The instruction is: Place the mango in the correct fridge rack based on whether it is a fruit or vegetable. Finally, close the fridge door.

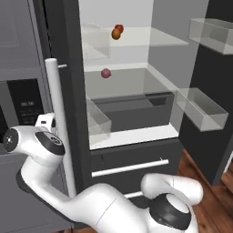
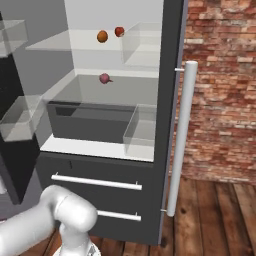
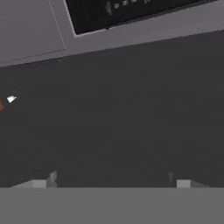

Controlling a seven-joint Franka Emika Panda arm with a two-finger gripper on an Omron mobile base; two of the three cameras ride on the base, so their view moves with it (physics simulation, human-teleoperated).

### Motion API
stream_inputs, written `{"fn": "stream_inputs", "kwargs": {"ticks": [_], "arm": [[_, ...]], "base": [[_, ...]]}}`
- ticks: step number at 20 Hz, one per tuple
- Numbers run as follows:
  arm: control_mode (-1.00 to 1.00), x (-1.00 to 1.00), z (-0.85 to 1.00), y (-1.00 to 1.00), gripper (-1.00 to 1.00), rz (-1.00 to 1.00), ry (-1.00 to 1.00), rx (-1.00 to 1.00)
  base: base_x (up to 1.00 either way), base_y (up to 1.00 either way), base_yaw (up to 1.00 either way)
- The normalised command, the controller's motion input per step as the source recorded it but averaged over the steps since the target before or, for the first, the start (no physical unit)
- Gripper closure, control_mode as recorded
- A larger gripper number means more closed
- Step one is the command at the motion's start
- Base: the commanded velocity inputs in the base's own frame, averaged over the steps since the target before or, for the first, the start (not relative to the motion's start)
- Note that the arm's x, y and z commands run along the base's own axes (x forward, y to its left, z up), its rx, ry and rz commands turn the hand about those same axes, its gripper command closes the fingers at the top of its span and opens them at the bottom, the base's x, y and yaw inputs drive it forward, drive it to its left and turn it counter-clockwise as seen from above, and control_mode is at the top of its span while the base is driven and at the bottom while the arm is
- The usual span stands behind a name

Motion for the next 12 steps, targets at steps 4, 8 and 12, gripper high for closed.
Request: {"fn": "stream_inputs", "kwargs": {"ticks": [4,8,12], "arm": [[-1.00,0.13,0.01,-1.00,-1.00,0.00,-0.01,0.01],[-1.00,0.38,0.10,-0.99,-1.00,0.00,0.00,0.03],[-1.00,0.53,0.16,-0.77,-1.00,0.00,-0.02,0.00]], "base": [[0.00,0.00,0.00],[0.00,0.00,0.00],[0.00,0.00,0.00]]}}
